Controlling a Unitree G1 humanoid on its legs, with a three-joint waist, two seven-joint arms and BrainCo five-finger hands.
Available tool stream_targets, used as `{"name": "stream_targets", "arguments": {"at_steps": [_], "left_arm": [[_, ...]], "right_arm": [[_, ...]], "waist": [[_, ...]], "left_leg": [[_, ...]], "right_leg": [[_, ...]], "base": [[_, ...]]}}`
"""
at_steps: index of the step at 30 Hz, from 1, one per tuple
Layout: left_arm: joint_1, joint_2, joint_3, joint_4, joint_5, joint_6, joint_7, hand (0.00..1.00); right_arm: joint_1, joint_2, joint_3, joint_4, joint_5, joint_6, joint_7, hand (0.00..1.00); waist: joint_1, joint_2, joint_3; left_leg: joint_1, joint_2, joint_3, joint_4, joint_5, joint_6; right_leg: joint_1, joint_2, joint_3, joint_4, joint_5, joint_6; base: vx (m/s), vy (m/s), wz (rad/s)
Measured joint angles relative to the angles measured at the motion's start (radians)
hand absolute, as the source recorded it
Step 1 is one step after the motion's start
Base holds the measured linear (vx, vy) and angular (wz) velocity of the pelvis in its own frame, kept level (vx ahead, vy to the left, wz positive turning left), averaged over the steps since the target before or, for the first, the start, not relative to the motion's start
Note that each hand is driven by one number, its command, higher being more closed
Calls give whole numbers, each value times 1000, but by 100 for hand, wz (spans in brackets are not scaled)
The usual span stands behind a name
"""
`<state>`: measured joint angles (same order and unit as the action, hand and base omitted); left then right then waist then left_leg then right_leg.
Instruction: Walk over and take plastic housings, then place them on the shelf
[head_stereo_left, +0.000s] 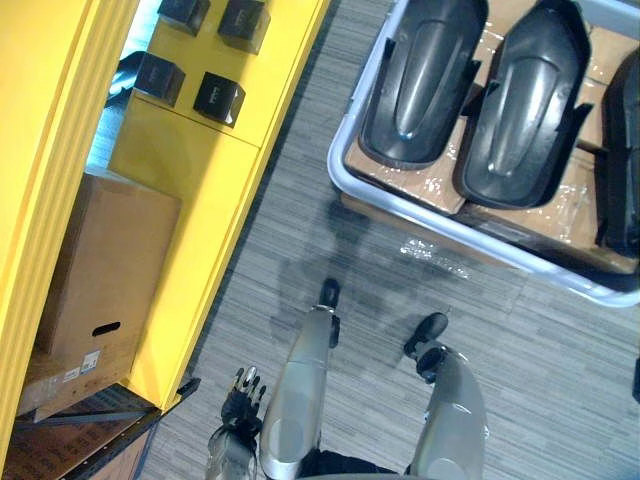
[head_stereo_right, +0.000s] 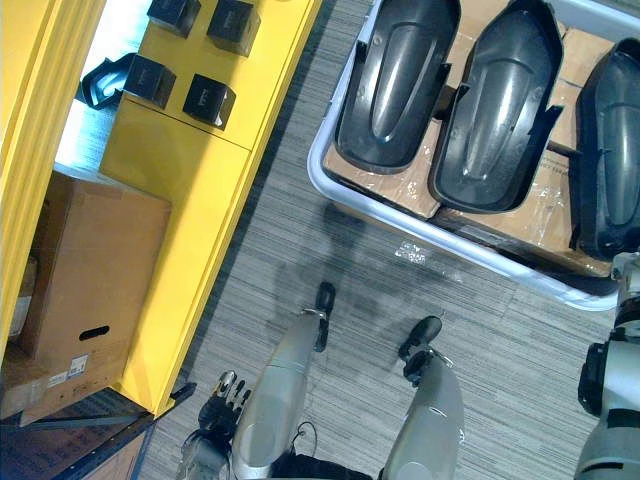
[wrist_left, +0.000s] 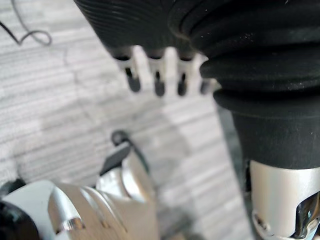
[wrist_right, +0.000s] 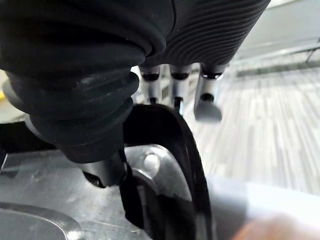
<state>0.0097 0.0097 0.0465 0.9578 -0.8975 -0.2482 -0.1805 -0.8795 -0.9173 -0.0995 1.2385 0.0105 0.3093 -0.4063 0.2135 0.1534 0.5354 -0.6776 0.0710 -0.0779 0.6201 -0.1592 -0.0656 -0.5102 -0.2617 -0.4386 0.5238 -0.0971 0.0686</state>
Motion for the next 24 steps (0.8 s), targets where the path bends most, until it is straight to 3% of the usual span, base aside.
{"name": "stream_targets", "arguments": {"at_steps": [4, 7, 12, 13, 16, 19, 24], "left_arm": [[3, 1, 3, -5, 2, 0, -1, 0], [7, 7, 14, -6, 2, -3, -3, 0], [38, 57, 18, -20, -1, -2, -21, 0], [53, 72, 19, -36, -7, -2, -25, 0], [78, 98, 19, -57, -40, 13, -47, 0], [98, 113, 21, -86, -80, 38, -77, 0], [124, 126, 19, -175, -93, 36, -118, 0]], "right_arm": [[2, 33, 0, 0, -38, -5, -14, 100], [3, 70, 4, -1, -73, -44, -24, 100], [3, 119, 44, -18, -105, -117, -31, 100], [4, 127, 46, -30, -105, -118, -31, 100], [38, 128, 67, -55, -124, -121, -26, 100], [68, 138, 70, -64, -124, -131, -25, 100], [157, 174, 63, -197, -124, -135, -63, 100]], "waist": [[-6, -7, -3], [-9, -22, -8], [-7, -89, -35], [-7, -111, -41], [-8, -144, -43], [-7, -169, -48], [-13, -204, -45]], "left_leg": [[30, 9, 4, -9, 0, 0], [62, 26, 5, -20, -1, -2], [110, 41, 8, -42, -1, -6], [124, 43, 10, -52, -1, -7], [174, 43, 15, -64, -2, -7], [211, 42, 31, -90, -3, -6], [301, 41, 46, -140, -3, -6]], "right_leg": [[29, 11, 0, -22, 1, 0], [71, 37, -1, -56, 13, 0], [130, 64, -1, -114, 22, 5], [145, 68, -1, -130, 26, 7], [203, 73, -1, -166, 35, 14], [241, 75, -1, -198, 48, 19], [341, 90, -1, -287, 81, 28]], "base": [[27, -5, -5], [25, -3, -9], [7, 2, 0], [36, 11, -1], [53, 32, 1], [38, 27, -2], [30, 9, -3]]}}
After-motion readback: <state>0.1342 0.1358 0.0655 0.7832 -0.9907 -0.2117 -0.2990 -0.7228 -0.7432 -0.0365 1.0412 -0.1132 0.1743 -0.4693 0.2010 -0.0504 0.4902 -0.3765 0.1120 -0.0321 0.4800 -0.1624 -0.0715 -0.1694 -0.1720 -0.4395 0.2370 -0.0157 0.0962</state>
